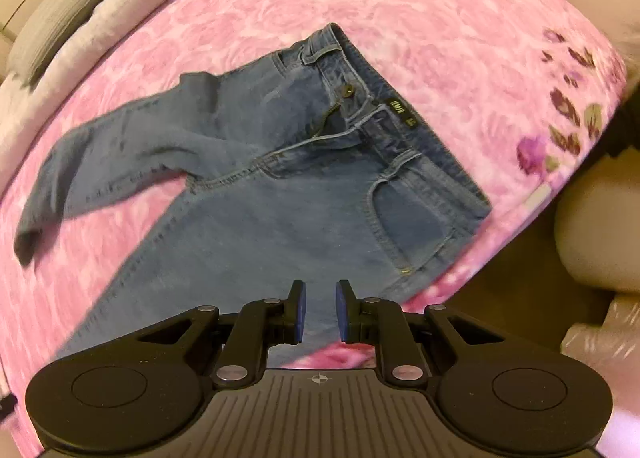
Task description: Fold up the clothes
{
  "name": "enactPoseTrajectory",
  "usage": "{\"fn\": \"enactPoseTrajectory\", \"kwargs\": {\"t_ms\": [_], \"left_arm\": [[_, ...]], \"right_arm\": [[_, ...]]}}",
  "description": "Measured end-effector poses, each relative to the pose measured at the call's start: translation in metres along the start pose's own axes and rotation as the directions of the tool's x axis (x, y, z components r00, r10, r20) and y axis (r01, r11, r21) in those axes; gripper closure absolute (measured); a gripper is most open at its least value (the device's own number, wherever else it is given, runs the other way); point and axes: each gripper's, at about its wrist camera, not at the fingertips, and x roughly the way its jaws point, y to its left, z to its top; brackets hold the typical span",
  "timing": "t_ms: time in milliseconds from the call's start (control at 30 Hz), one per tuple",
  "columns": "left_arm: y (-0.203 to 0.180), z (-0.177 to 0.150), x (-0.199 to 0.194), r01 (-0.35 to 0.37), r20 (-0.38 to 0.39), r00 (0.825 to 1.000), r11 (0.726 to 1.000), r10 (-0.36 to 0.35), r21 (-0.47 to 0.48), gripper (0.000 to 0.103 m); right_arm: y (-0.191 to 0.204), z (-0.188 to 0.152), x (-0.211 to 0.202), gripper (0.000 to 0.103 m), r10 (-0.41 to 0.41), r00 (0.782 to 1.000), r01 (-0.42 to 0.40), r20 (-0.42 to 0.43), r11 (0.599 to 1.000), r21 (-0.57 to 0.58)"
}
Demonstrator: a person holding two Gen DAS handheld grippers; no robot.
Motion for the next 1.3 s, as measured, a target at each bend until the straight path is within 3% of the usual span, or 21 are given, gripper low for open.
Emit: {"fn": "enactPoseTrajectory", "kwargs": {"t_ms": [133, 300, 433, 867, 1067, 1200, 1300], "left_arm": [[0.037, 0.036, 0.021, 0.032, 0.003, 0.999, 0.999, -0.032, -0.012, 0.075], [0.064, 0.074, 0.059, -0.002, -0.011, 1.000, 0.999, 0.002, 0.034, 0.075], [0.066, 0.092, 0.081, -0.043, -0.044, 0.998, 0.996, 0.047, 0.073, 0.075], [0.057, 0.123, 0.112, -0.015, -0.068, 0.997, 0.997, 0.020, 0.079, 0.074], [0.069, 0.134, 0.131, 0.053, -0.067, 0.996, 0.997, -0.056, -0.049, 0.072], [0.085, 0.141, 0.151, 0.113, -0.032, 0.992, 0.973, -0.122, -0.199, 0.070], [0.095, 0.150, 0.171, 0.153, 0.011, 0.987, 0.937, -0.158, -0.313, 0.070]], "right_arm": [[0.030, -0.008, 0.009, 0.086, 0.029, 0.999, -0.031, 0.019, 0.995, 0.093], [0.056, -0.021, 0.026, 0.086, 0.155, 0.986, -0.165, 0.059, 0.950, 0.264], [0.074, -0.024, 0.038, 0.086, 0.139, 0.990, -0.143, 0.037, 0.939, 0.313], [0.110, 0.001, 0.064, 0.086, 0.102, 0.995, -0.103, 0.018, 0.949, 0.299], [0.114, 0.014, 0.088, 0.086, 0.132, 0.991, -0.133, 0.026, 0.930, 0.342], [0.102, 0.018, 0.112, 0.086, 0.191, 0.980, -0.199, 0.065, 0.870, 0.452], [0.093, 0.021, 0.132, 0.086, 0.241, 0.965, -0.260, 0.107, 0.805, 0.534]]}}
